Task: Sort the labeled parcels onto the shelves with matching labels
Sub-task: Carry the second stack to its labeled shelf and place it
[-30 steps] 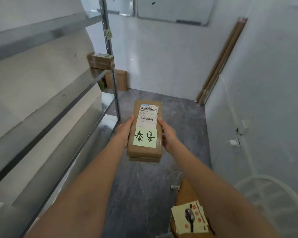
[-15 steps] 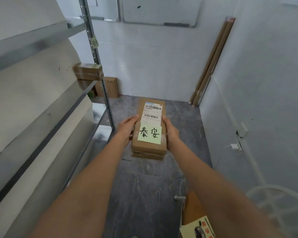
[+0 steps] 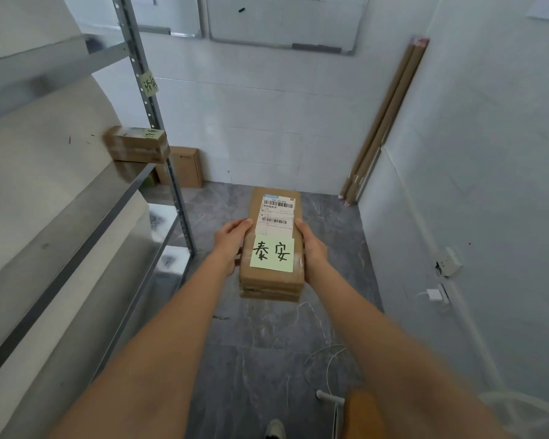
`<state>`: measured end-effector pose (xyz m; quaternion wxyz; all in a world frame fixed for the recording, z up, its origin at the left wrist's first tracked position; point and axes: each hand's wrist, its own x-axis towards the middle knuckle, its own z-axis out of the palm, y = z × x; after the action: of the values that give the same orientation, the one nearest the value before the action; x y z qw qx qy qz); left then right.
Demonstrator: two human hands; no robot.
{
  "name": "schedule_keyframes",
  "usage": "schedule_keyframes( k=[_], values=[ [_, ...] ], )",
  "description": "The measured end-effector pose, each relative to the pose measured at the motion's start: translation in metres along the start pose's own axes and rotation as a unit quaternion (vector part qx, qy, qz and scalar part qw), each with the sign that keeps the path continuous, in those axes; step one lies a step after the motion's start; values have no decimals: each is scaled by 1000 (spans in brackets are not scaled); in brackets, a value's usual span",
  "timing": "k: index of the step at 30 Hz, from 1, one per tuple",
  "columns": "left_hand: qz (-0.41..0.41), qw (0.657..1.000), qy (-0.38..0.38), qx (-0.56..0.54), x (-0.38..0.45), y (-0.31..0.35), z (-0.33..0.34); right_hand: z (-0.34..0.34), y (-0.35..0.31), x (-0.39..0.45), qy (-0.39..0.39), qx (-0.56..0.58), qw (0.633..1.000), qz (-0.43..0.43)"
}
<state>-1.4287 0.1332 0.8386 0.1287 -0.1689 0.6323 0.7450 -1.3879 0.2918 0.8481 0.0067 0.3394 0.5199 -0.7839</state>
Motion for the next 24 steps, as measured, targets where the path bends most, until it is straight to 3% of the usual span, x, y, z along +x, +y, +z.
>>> schedule_keyframes(
  k=[10,24],
  values=[
    [7,1000,16,2,85,45,44,31,-62,91,-33,-10,999,-4],
    [-15,1000,9,12,229,94,62,100,-104,219,-6,-8,1000,5]
  ],
)
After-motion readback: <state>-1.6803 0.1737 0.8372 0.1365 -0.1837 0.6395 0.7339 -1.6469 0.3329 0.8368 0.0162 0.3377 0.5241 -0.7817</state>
